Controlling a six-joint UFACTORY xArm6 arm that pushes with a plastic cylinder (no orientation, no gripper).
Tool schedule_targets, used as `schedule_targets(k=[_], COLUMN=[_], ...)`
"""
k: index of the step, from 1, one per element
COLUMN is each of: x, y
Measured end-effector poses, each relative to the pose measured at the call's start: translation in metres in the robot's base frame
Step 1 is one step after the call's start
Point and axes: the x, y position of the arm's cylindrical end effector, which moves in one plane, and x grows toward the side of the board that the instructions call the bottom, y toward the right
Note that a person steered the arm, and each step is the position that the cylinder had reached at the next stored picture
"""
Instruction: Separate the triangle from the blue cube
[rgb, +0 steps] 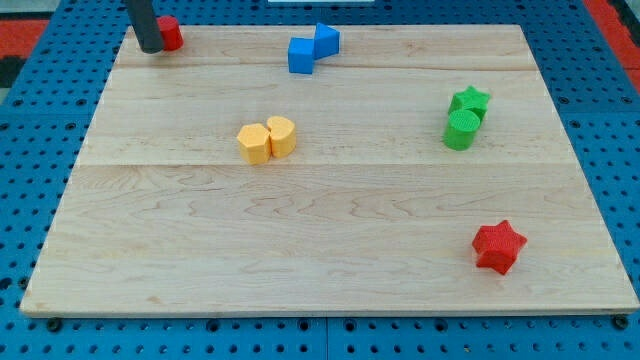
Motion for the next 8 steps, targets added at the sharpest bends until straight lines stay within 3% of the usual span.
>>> schedule_targets(k=[2, 4, 6, 7, 8], x=[0.001, 0.034, -0.031, -0.044, -0.013], y=[0.005, 0.104, 0.186, 0.203, 0.255])
